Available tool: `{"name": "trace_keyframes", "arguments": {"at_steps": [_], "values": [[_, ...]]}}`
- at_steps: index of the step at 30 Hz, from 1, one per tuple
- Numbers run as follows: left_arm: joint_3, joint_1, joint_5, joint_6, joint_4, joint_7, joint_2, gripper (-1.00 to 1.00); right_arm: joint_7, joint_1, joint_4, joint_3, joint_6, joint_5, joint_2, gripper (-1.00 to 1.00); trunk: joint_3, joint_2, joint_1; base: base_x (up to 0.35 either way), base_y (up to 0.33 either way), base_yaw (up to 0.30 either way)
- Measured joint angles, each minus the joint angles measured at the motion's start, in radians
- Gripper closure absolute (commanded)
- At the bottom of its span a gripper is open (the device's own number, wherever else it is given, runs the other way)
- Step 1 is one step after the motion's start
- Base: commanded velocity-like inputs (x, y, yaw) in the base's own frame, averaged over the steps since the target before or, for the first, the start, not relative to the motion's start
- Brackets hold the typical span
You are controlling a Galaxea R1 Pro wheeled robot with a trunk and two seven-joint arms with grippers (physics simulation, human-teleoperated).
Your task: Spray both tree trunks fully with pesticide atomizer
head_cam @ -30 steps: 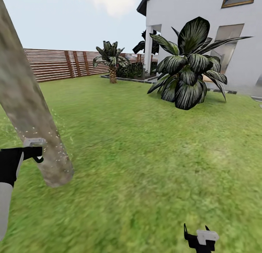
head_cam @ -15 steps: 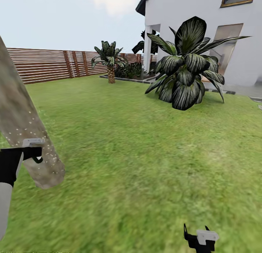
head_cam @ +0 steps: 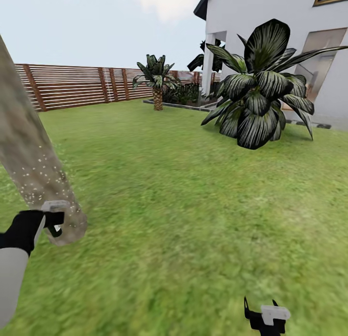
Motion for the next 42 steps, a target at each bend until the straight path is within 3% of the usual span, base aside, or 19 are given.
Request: {"name": "trace_keyframes", "arguments": {"at_steps": [7, 9, 13, 14, 18, 20, 28, 31, 35, 42], "values": [[0.010, 0.072, 0.002, -0.037, 0.000, 0.088, 0.007, 1.00, 0.000, 0.000, 0.000, 0.000, 0.000, 0.000, 0.000, -1.00, 0.000, 0.000, 0.000, 0.113, -0.006, 0.000], [0.011, 0.102, 0.007, -0.093, 0.000, 0.098, 0.005, 1.00, 0.000, 0.000, 0.000, 0.000, 0.000, 0.000, 0.000, -1.00, 0.000, 0.000, 0.000, 0.002, 0.000, 0.000], [0.013, 0.109, 0.010, -0.110, 0.000, 0.102, -0.005, 1.00, 0.000, 0.000, 0.000, 0.000, 0.000, 0.000, 0.000, -1.00, 0.000, 0.000, 0.000, 0.058, 0.053, 0.000], [0.024, 0.109, 0.009, -0.110, 0.000, 0.102, -0.004, 1.00, 0.000, 0.000, 0.000, 0.000, 0.000, 0.000, 0.000, -1.00, 0.000, 0.000, 0.000, 0.194, 0.194, 0.000], [0.130, 0.109, 0.005, -0.113, 0.000, 0.100, -0.001, 1.00, 0.000, 0.000, 0.000, 0.000, 0.000, 0.000, 0.000, -1.00, 0.000, 0.000, 0.000, 0.226, 0.236, 0.000], [0.134, 0.109, 0.005, -0.114, 0.002, 0.098, -0.003, 1.00, 0.000, 0.000, 0.000, 0.000, 0.000, 0.000, 0.000, -1.00, 0.000, 0.000, 0.000, 0.214, 0.206, 0.000], [0.133, 0.112, 0.005, -0.117, 0.085, 0.098, -0.055, 1.00, 0.000, 0.000, 0.000, 0.000, 0.000, 0.001, 0.000, -1.00, 0.000, 0.000, 0.000, 0.024, 0.020, 0.000], [0.140, 0.112, 0.000, -0.119, 0.086, 0.098, -0.043, 1.00, 0.000, 0.000, 0.000, 0.000, 0.000, 0.001, 0.000, -1.00, 0.000, 0.000, 0.000, 0.000, 0.000, 0.000], [0.142, 0.112, 0.000, -0.118, 0.087, 0.099, 0.005, 1.00, 0.000, 0.000, 0.000, 0.000, 0.000, 0.001, 0.000, -1.00, 0.000, 0.000, 0.000, 0.000, 0.000, 0.000], [0.138, 0.137, 0.008, -0.118, 0.085, 0.165, 0.011, 1.00, 0.000, 0.000, 0.000, 0.000, 0.000, 0.001, 0.000, -1.00, 0.000, 0.000, 0.000, -0.026, 0.156, 0.000]]}}
